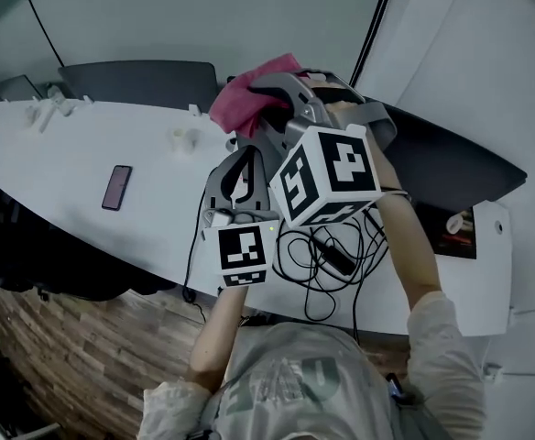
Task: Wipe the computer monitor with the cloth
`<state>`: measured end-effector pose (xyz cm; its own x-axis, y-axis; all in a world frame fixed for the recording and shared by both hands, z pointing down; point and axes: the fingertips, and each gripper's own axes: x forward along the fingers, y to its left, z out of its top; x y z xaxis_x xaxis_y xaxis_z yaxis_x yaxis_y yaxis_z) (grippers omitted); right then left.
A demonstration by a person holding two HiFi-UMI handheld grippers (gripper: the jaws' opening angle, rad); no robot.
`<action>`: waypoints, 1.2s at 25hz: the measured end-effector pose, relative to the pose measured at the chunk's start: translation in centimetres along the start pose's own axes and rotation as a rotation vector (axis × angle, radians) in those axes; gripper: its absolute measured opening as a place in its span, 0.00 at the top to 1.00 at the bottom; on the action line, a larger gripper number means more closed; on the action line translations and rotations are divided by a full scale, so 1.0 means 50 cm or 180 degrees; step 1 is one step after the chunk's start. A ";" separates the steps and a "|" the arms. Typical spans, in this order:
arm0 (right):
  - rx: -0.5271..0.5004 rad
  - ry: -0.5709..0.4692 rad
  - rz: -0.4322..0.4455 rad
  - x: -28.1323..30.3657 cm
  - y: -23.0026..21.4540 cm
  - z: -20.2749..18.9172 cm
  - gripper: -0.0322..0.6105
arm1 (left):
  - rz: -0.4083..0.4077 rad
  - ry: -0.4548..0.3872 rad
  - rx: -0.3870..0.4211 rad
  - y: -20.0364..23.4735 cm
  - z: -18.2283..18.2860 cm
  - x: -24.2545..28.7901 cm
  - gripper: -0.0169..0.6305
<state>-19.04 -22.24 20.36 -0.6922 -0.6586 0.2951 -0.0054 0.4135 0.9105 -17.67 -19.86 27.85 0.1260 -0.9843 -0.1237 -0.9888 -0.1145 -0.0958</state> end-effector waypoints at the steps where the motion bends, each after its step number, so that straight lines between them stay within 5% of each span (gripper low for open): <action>1: -0.0010 -0.0009 0.0009 0.012 0.002 0.013 0.86 | 0.0017 0.0002 0.0012 0.015 -0.002 -0.004 0.95; 14: 0.0067 0.0188 -0.0236 0.074 0.002 0.059 0.86 | 0.0404 0.0147 0.0060 0.189 -0.026 -0.089 0.95; 23: 0.0141 0.0449 -0.0554 0.071 0.004 0.084 0.86 | 0.0138 0.0010 0.0024 0.229 -0.036 -0.085 0.95; 30: 0.0370 0.0842 -0.1105 0.103 -0.014 0.112 0.86 | -0.0236 -0.0080 0.0080 0.282 -0.056 -0.046 0.95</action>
<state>-26.64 -22.42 19.66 -0.4269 -0.9026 0.0555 -0.2963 0.1976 0.9344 -32.13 -19.58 29.53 0.2012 -0.9695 -0.1401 -0.9744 -0.1834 -0.1302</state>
